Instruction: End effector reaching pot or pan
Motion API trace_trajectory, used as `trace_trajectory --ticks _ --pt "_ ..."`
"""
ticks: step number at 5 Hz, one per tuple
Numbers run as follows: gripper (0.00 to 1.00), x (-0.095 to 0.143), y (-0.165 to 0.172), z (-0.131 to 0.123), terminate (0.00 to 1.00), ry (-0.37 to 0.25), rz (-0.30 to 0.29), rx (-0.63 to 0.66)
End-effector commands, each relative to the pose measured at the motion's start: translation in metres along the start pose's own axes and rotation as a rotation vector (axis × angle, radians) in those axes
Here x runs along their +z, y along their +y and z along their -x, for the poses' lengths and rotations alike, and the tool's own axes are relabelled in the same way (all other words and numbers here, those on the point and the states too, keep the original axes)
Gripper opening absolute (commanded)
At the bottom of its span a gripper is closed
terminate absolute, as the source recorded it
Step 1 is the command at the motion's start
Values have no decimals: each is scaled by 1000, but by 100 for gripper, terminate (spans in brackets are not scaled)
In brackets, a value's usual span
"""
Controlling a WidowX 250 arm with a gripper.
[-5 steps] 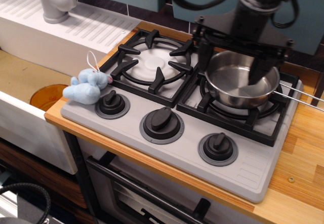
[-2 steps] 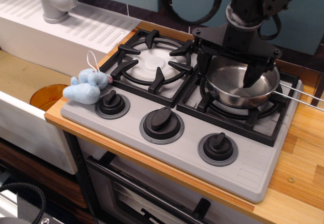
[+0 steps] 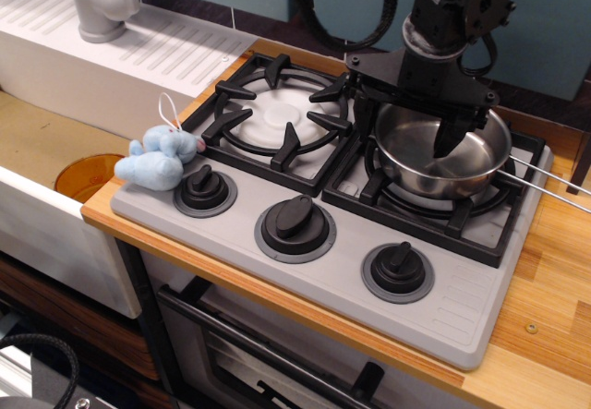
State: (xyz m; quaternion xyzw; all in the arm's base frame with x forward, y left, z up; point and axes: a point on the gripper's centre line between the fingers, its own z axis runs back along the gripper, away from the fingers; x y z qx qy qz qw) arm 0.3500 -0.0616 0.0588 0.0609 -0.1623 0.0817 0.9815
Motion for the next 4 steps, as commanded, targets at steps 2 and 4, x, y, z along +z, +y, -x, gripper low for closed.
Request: trace_trajectory --ticks 2,4 --pt "100 6 9 -18 0 -81 -7 15" --pt "100 -41 32 -16 100 -166 -11 -55"
